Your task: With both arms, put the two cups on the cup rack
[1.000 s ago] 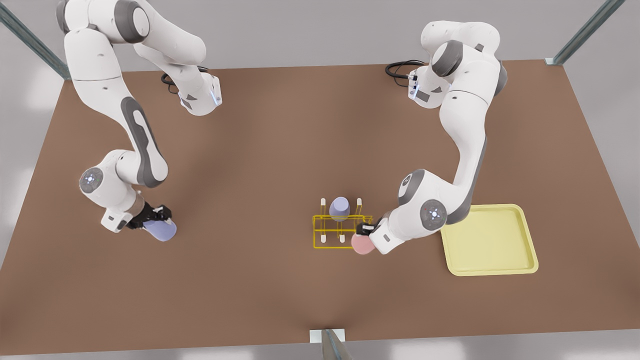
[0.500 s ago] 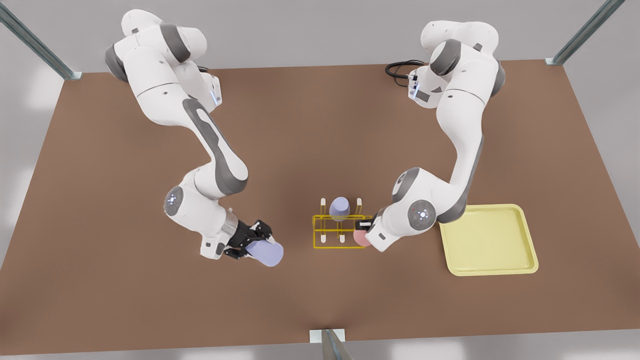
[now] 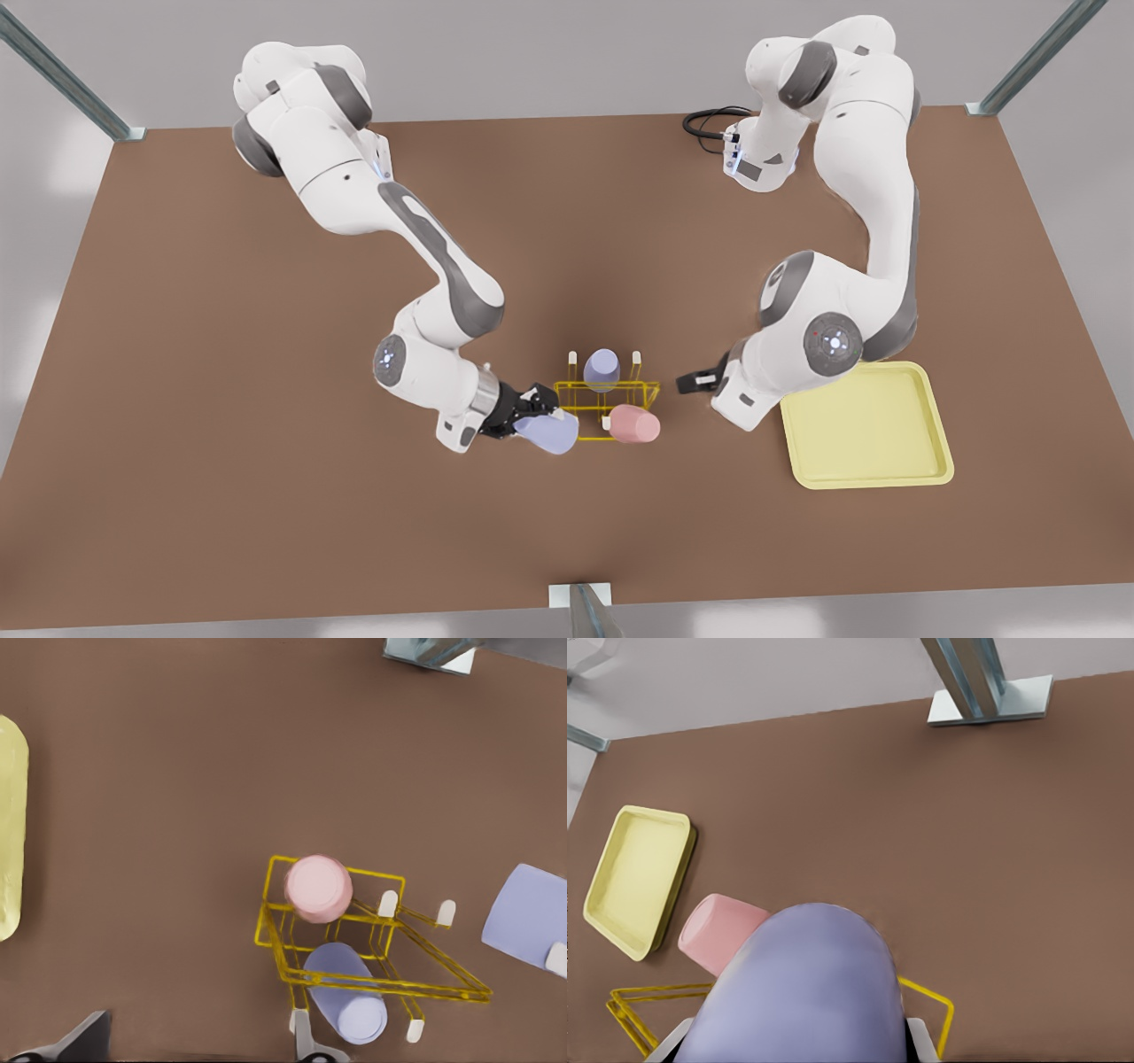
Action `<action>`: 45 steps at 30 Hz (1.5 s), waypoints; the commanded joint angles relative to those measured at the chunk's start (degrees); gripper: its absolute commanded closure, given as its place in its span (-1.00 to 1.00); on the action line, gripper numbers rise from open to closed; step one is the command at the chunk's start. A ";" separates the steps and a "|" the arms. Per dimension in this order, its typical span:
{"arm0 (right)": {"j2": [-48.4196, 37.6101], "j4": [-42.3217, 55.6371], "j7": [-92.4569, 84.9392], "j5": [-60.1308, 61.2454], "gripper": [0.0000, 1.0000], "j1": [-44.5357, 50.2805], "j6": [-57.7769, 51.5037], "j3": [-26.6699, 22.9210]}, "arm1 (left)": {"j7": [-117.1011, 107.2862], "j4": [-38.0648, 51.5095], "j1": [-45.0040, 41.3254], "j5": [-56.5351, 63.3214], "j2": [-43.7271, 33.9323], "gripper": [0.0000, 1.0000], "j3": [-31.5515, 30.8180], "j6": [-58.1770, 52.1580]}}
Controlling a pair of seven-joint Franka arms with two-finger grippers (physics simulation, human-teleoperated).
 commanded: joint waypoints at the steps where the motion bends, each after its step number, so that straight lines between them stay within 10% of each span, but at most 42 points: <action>1: -0.02 -0.06 20.67 -0.15 -0.65 0.11 -0.55 0.28 | -0.92 0.30 2.97 0.30 -2.39 -1.00 0.44 -13.59; 4: 0.07 -0.24 23.22 0.03 -0.65 0.37 -1.34 1.24 | 31.15 -24.75 -2.47 9.18 -25.33 -1.00 15.20 -6.83; 33: 0.24 7.06 23.75 -1.38 -1.00 -3.40 -13.02 2.03 | 34.41 -24.05 -1.15 0.83 -21.55 -1.00 16.08 -16.15; 37: -1.34 6.00 10.40 -40.66 -1.00 -16.76 -38.60 1.86 | 34.41 -24.05 -1.15 0.83 -21.55 -1.00 16.08 -16.24; 45: -37.99 -14.38 4.94 -33.81 -1.00 -18.88 -50.91 -9.30 | 34.24 -24.05 -1.24 0.83 -21.64 -1.00 15.99 -16.76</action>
